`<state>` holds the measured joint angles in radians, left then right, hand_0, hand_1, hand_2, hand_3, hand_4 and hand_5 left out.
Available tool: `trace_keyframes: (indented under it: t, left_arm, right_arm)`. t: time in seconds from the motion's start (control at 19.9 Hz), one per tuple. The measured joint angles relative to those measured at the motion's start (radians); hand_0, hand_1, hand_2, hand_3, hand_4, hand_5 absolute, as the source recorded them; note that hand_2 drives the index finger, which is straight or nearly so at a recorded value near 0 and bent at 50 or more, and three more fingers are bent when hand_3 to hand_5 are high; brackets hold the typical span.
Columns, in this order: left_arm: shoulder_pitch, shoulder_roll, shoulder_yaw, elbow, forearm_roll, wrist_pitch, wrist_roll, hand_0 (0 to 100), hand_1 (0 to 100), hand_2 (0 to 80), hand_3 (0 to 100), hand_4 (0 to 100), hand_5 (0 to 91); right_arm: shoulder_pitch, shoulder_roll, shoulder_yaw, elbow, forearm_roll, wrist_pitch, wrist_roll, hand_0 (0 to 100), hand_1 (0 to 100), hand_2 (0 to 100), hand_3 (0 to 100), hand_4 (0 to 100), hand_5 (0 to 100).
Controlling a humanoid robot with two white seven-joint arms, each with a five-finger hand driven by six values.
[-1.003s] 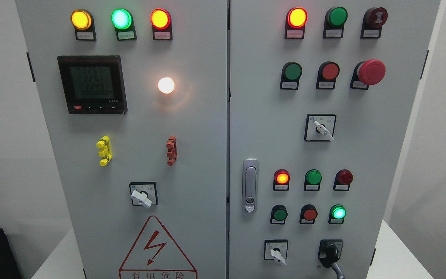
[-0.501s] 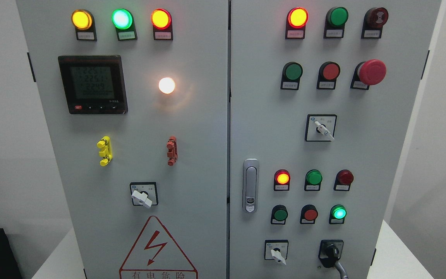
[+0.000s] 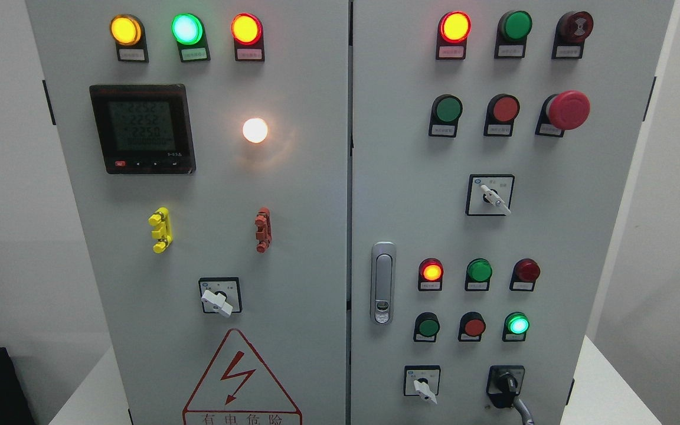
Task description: Trip black knob to open circuit
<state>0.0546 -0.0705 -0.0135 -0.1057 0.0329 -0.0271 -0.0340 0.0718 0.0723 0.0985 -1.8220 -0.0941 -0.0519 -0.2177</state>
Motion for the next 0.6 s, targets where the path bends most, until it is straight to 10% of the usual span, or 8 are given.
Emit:
trace_keyframes:
  t: [0.6]
  left_arm:
    - [0.0,0.0,0.0,0.0,0.0,0.0,0.0,12,39,0.0,0,0,0.0]
  right_arm:
    - [0.007,-0.006,-0.028,0.0,-0.001,-0.004,0.002,0,5,8,100,100,100]
